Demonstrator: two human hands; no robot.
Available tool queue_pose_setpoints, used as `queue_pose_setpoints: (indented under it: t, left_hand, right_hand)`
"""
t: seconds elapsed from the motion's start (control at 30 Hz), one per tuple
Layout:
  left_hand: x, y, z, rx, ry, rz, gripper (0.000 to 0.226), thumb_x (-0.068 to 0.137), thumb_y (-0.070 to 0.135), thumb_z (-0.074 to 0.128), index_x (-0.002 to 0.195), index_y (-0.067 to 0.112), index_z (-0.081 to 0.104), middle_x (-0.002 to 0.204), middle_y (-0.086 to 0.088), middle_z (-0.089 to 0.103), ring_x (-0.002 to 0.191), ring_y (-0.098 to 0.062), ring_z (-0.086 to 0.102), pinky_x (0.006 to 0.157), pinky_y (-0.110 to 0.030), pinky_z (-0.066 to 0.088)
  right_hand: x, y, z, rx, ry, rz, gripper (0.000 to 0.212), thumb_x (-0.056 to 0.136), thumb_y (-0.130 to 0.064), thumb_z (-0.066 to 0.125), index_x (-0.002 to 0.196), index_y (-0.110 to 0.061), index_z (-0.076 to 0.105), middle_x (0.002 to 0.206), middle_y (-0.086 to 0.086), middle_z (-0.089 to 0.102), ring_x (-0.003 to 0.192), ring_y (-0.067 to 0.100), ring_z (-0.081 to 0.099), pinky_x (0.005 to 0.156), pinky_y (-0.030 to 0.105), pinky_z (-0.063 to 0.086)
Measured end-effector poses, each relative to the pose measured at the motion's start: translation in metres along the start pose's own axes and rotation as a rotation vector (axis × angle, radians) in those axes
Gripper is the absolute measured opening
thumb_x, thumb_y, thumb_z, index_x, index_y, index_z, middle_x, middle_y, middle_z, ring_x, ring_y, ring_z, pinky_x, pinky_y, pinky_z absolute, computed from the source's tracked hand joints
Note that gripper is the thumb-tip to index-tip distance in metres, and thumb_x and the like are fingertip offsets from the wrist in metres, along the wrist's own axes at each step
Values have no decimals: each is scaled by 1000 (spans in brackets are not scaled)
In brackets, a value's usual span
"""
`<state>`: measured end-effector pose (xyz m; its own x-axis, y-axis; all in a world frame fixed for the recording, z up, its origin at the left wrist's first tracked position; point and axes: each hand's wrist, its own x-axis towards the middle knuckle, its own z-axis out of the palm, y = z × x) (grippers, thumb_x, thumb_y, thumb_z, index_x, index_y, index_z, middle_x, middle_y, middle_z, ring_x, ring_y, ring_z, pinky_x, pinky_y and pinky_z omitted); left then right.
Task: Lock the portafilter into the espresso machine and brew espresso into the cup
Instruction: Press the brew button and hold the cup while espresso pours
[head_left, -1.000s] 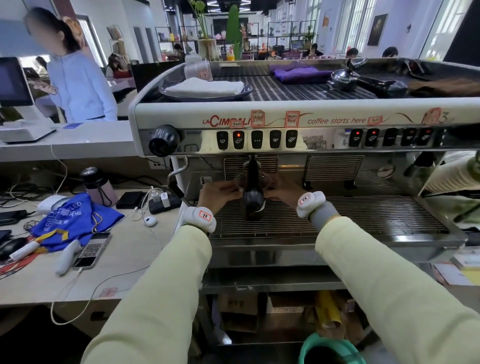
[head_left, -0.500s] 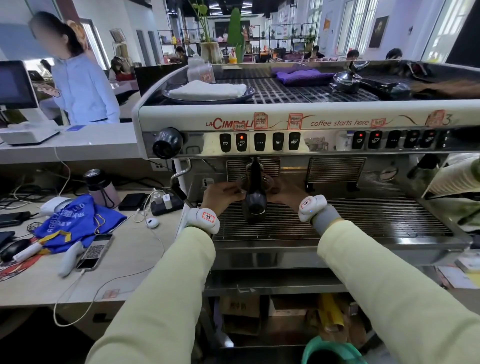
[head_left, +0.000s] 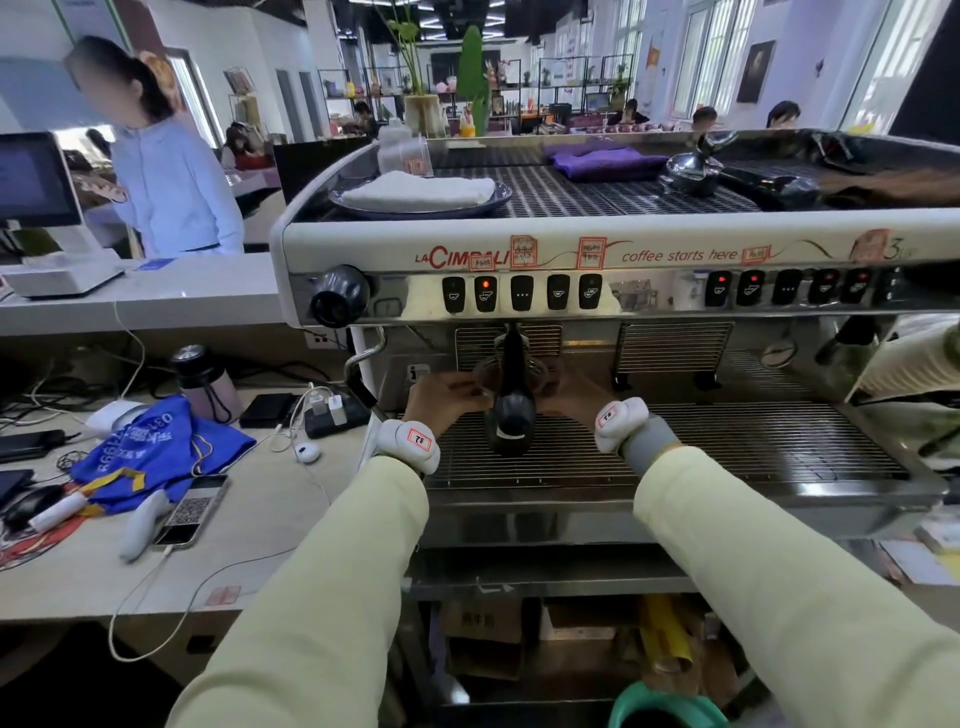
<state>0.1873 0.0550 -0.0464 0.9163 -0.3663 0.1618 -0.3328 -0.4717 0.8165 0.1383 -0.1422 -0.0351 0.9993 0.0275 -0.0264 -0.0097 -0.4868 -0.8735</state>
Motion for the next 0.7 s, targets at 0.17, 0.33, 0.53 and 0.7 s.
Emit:
queue_pose_setpoints:
  t: [0.17,0.33,0.53,0.7]
  left_hand:
    - [-2,0,-5,52,5,55,30,74,15,73,103,8,70,103,-6,71,89,-10,60,72,1,36]
    - [-2,0,1,78,24,52,30,76,13,71,105,5,69,107,-15,71,92,-13,59,72,-6,38]
    - [-8,-4,-2,11,15,-4,33,74,15,74,105,5,69,105,-11,71,88,-9,60,70,2,39]
    - [-7,1,5,56,15,9,29,77,14,70,106,7,69,106,-12,71,89,-8,58,73,-5,37]
  right_hand:
    - [-2,-4,-3,-25,-26,-74,40,68,-19,74,101,-2,62,103,14,63,93,10,66,87,33,45]
    - [4,-3,3,-70,11,-9,55,80,-11,68,129,2,47,131,25,53,123,38,50,96,32,42]
    - [-1,0,-1,-9,13,26,56,83,-8,66,132,4,43,136,26,49,126,38,47,90,25,38]
    - [2,2,3,-60,23,-37,42,82,-2,65,122,5,53,124,24,58,104,21,54,87,20,43]
